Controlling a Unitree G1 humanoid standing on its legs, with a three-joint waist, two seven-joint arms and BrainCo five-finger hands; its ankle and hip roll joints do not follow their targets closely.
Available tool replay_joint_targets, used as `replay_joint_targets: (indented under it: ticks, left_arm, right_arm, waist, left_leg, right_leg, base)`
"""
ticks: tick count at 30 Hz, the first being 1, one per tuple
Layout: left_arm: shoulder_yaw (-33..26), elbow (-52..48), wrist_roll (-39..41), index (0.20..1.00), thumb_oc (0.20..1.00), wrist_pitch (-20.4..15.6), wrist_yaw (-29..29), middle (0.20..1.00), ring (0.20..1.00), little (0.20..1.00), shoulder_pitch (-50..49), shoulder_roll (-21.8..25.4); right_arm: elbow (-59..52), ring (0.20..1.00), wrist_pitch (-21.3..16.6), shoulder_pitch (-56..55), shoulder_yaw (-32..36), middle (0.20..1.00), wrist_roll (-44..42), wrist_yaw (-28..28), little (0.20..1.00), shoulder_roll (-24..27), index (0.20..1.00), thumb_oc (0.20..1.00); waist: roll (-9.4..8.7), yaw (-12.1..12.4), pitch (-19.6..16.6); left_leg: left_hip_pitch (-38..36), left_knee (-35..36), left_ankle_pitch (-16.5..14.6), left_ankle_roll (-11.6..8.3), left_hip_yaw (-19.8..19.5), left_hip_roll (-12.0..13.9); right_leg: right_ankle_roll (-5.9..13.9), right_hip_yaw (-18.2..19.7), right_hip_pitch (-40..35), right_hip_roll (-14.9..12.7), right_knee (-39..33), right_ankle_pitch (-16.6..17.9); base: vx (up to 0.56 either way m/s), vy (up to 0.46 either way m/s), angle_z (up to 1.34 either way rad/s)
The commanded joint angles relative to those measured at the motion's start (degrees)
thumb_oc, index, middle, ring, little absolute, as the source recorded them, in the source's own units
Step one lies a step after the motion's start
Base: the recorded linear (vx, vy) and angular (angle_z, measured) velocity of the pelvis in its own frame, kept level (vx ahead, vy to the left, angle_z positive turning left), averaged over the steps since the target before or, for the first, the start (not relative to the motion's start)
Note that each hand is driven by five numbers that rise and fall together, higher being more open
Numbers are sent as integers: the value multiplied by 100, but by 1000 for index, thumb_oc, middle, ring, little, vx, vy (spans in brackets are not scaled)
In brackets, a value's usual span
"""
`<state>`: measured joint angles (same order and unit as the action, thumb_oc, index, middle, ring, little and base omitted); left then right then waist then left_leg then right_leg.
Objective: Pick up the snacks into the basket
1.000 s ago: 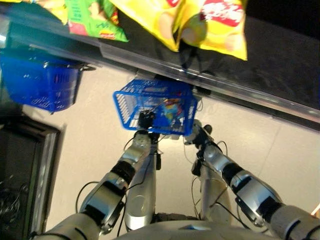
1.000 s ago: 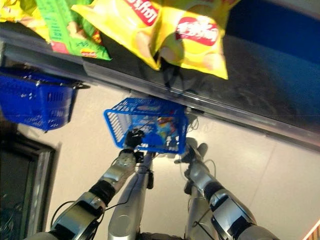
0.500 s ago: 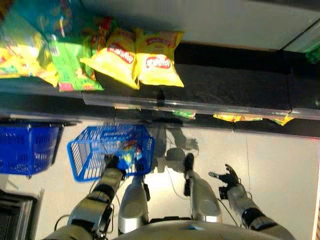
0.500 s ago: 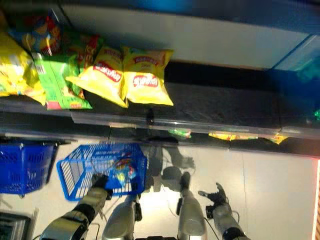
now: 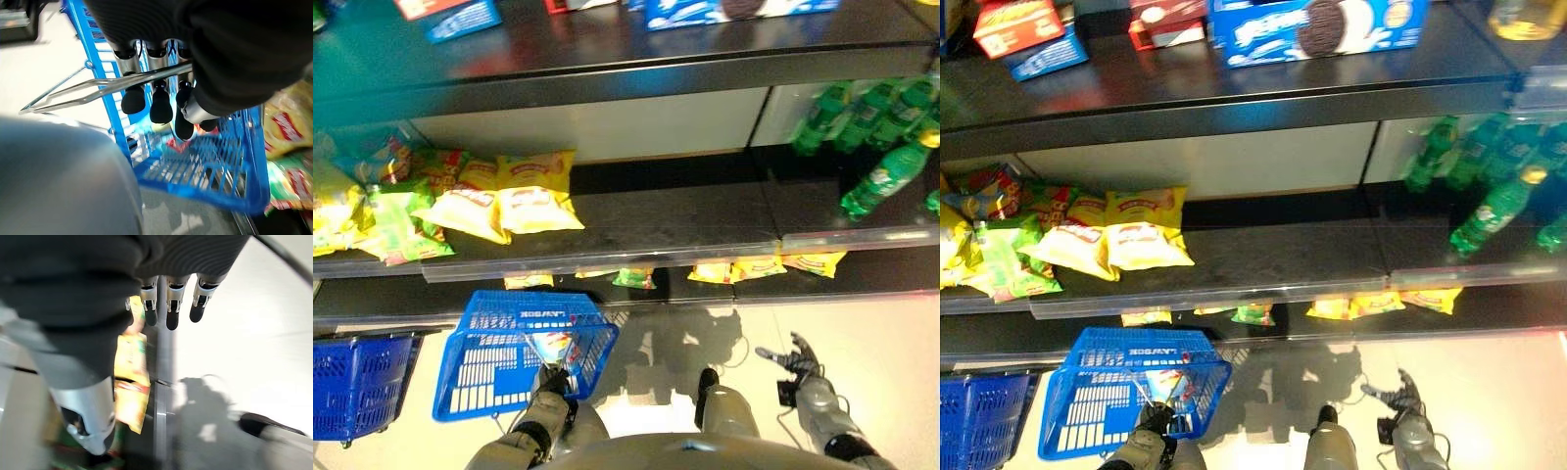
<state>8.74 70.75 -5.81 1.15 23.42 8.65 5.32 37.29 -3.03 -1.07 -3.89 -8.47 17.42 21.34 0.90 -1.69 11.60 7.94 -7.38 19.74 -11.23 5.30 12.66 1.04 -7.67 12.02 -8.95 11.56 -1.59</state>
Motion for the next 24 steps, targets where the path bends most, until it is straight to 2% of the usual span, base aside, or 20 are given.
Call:
replay_joint_targets:
  ticks: [1,3,4,5,6,7,9,10,16,17,18,19,20,21,22,23,24]
  left_arm:
    - [-264,-16,92,200,200,67,337,200,200,200,-175,140]
    - [-332,-25,87,200,200,64,310,200,200,200,-259,128]
    - [-329,-26,86,200,200,65,310,200,200,200,-265,126]
    - [-386,-24,93,200,200,58,314,200,200,200,-347,114]
    - [-386,-9,103,200,200,63,302,200,200,200,-364,100]
    - [-414,4,94,200,200,93,280,200,200,200,-352,94]
    - [-408,6,21,200,200,132,273,200,200,200,-315,77]
    - [-388,1,-14,200,200,147,274,200,200,200,-315,56]
    - [-374,118,41,200,200,237,209,200,200,200,-350,23]
    - [-408,115,31,200,200,286,187,200,200,200,-312,116]
    - [-410,116,30,200,200,287,186,200,200,200,-306,120]
    - [-344,179,-74,200,200,352,158,200,200,200,-269,162]
    - [-344,180,-75,200,200,352,157,200,200,200,-264,161]
    - [-353,254,-78,200,200,363,136,200,200,200,-236,191]
    - [-375,281,-92,200,200,370,142,200,200,200,-230,198]
    - [-381,317,-121,200,200,367,155,200,200,200,-200,222]
    - [-380,315,-143,200,200,367,167,200,200,200,-167,237]
  right_arm:
    - [-823,1000,-288,120,41,1000,247,132,1000,-30,1000,1000]
    - [-1022,1000,-300,117,99,1000,332,134,1000,11,1000,1000]
    - [-1032,1000,-294,107,101,1000,334,135,1000,12,1000,1000]
    - [-1117,1000,-310,104,92,1000,394,109,1000,12,1000,1000]
    - [-1230,1000,-310,71,95,1000,438,108,1000,8,1000,1000]
    - [-1372,1000,-306,12,161,1000,473,121,1000,-9,1000,1000]
    - [-1680,1000,-323,-135,221,1000,514,150,1000,-74,1000,1000]
    - [-1750,1000,-330,-176,223,1000,514,156,1000,-104,1000,1000]
    - [-1929,1000,-343,-406,267,1000,312,101,1000,-363,1000,1000]
    - [-2057,1000,-354,-347,270,1000,300,152,1000,-456,1000,1000]
    - [-2057,1000,-353,-342,271,1000,301,153,1000,-460,1000,1000]
    - [-2217,1000,-404,-309,344,1000,230,232,1000,-516,1000,1000]
    - [-2222,1000,-401,-309,346,1000,231,232,1000,-517,1000,1000]
    - [-2373,1000,-444,-321,432,1000,148,279,1000,-564,1000,1000]
    - [-2449,1000,-456,-340,480,1000,134,312,1000,-585,1000,1000]
    - [-2553,1000,-471,-349,578,1000,109,337,1000,-594,1000,1000]
    - [-2617,1000,-494,-348,649,1000,82,369,1000,-597,1000,1000]
  waist:
    - [-87,201,64]
    - [-34,263,-66]
    - [-33,268,-60]
    - [48,313,-154]
    - [62,325,-181]
    - [87,271,-214]
    - [119,203,-259]
    - [109,209,-280]
    - [-81,176,-416]
    - [-197,168,-274]
    - [-206,173,-274]
    - [-211,98,-124]
    - [-222,99,-119]
    - [-274,50,-112]
    - [-281,85,-147]
    - [-285,128,-172]
    - [-314,172,-204]
  left_leg:
    - [-299,393,-1571,653,54,-899]
    - [-291,525,-1662,815,-7,-1301]
    - [-312,529,-1672,819,-3,-1304]
    - [-348,749,-1655,930,-132,-1590]
    - [-309,803,-1610,938,-153,-1693]
    - [-351,912,-1564,946,63,-1714]
    - [-419,1078,-1478,959,469,-1680]
    - [-438,1124,-1443,969,517,-1689]
    - [-657,1238,-1440,1053,284,-1590]
    - [-787,1238,-1552,1112,345,-1478]
    - [-780,1238,-1551,1117,352,-1487]
    - [-891,1238,-1571,1167,287,-1392]
    - [-893,1238,-1573,1171,289,-1407]
    - [-959,1238,-1588,1138,96,-1374]
    - [-952,1238,-1593,1112,25,-1337]
    - [-935,1238,-1629,1062,-71,-1255]
    - [-914,1238,-1663,1010,-123,-1206]
  right_leg:
    - [662,-9,-820,229,-1230,387]
    - [646,92,-867,349,-1310,447]
    - [651,96,-885,346,-1312,438]
    - [637,154,-932,493,-1355,459]
    - [633,151,-959,540,-1375,476]
    - [633,105,-996,593,-1384,477]
    - [631,-4,-1072,680,-1402,463]
    - [621,-49,-1106,716,-1391,433]
    - [565,-258,-1171,756,-859,142]
    - [775,-386,-751,743,104,267]
    - [781,-377,-718,730,158,243]
    - [1177,-258,-347,795,1184,428]
    - [1182,-252,-326,777,1234,402]
    - [1059,-58,-264,757,1071,236]
    - [956,-39,-314,627,851,136]
    - [891,-38,-381,375,510,117]
    - [867,-34,-431,157,228,210]
  base:
    - [149,-195,-65]
    - [122,-133,-74]
    - [134,-122,-57]
    - [119,-105,-27]
    - [142,-137,-30]
    - [83,-84,-22]
    - [56,-53,-1]
    - [29,-29,24]
    - [52,-7,27]
    - [-41,-25,22]
    - [-47,13,8]
    - [6,31,4]
    - [90,-3,31]
    - [116,-64,36]
    - [142,-145,54]
    - [90,-193,44]
    - [140,-258,81]
